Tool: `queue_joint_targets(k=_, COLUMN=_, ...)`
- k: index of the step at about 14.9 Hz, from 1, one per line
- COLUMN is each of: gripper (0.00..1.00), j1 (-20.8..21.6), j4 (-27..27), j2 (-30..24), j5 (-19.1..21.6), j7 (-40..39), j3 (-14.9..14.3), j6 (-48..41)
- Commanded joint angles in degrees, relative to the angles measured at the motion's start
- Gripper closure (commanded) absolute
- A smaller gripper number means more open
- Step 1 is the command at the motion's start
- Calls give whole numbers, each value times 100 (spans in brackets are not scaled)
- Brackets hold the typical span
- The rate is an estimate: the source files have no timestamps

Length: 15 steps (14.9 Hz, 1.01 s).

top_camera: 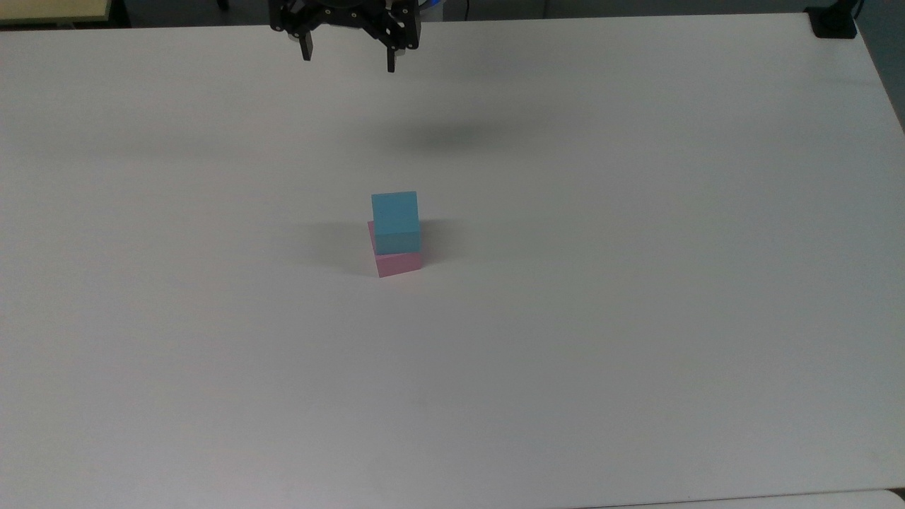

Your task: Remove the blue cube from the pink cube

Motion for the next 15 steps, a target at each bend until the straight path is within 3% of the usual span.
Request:
queue_joint_targets(k=1, gripper=0, j1=-37, j4=-43, j2=-67, j5=-25, j7=46, j3=35, j6=-31)
queue_joint_targets(k=11, gripper=0, j1=-37, j4=-24, j2=-23, j5=-7, j7=37, j3=35, j6=13)
queue_joint_targets(k=15, gripper=0, j1=15, j4=598, j2=784, j5=11, j7=37, j3=35, j6=276)
